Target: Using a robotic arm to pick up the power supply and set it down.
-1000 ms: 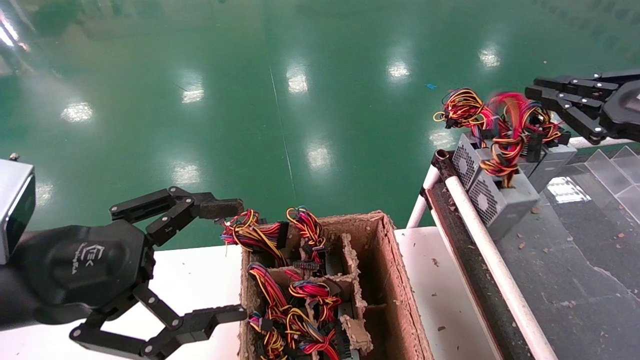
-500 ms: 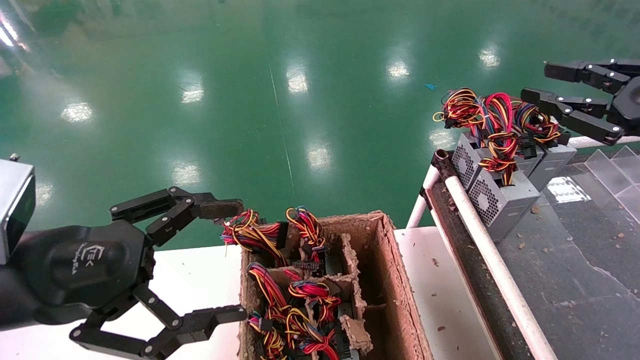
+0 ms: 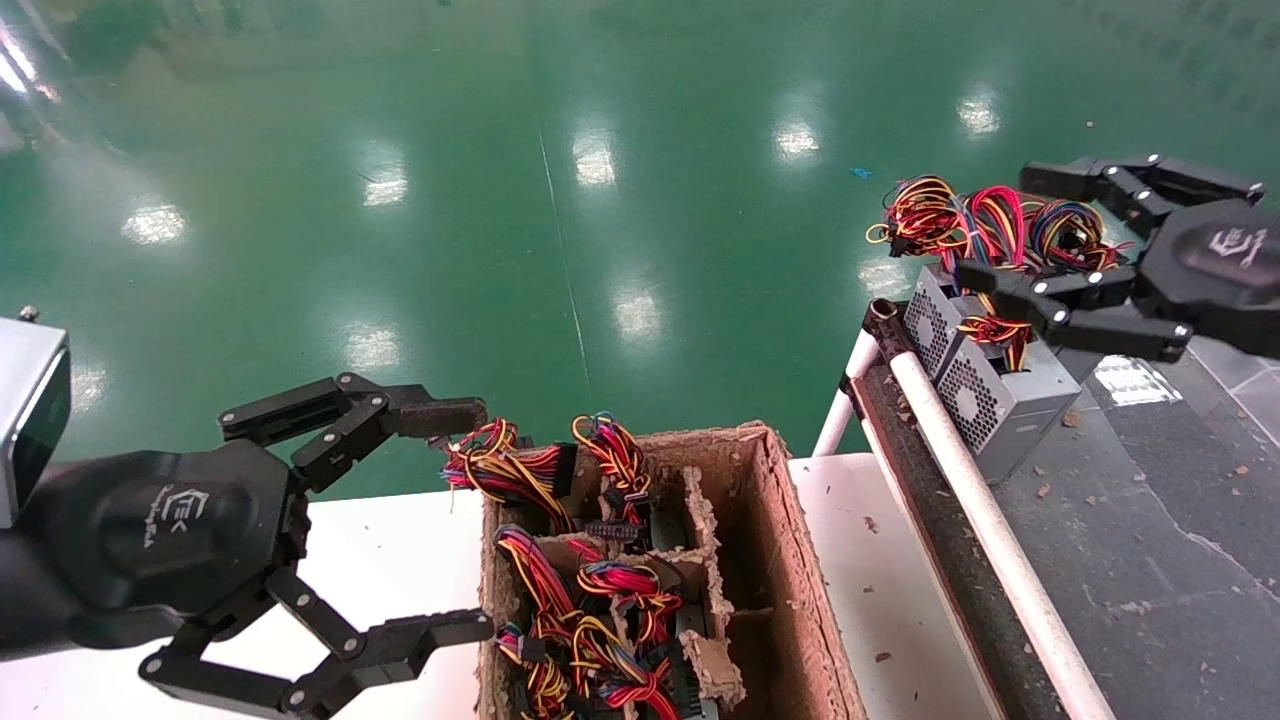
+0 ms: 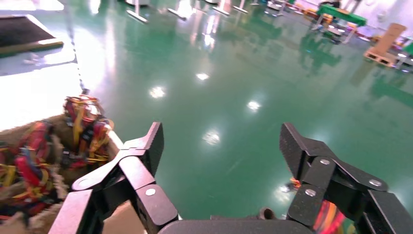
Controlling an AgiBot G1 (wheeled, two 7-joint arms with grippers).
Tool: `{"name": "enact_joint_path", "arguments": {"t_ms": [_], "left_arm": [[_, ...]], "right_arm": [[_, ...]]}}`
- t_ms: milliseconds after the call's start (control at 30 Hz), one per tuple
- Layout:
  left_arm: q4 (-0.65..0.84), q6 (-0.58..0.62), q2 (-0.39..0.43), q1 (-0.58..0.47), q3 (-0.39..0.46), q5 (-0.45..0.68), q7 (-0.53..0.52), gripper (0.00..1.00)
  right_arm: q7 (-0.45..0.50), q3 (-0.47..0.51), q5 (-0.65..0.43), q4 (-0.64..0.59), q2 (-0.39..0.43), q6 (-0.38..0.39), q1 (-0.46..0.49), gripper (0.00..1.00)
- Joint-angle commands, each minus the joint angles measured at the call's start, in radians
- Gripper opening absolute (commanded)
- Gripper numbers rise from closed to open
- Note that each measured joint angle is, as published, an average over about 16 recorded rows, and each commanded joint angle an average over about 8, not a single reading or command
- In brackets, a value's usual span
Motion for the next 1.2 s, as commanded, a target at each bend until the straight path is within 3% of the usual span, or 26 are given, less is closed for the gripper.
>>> {"name": "enact_joint_path", "arguments": {"t_ms": [33,1200], "left_arm": [[0.000,0.000,0.000,0.000,0.000,0.000,0.000,1.00],[0.000,0.000,0.000,0.000,0.000,0.000,0.000,1.00]], "right_arm": [[0.007,-0.001,0.013,0.018,0.000,-0.007,-0.013,1.00],[0.125,-0.010,0.249,0.332,-0.008,-0.134,-0.247,1.00]]}}
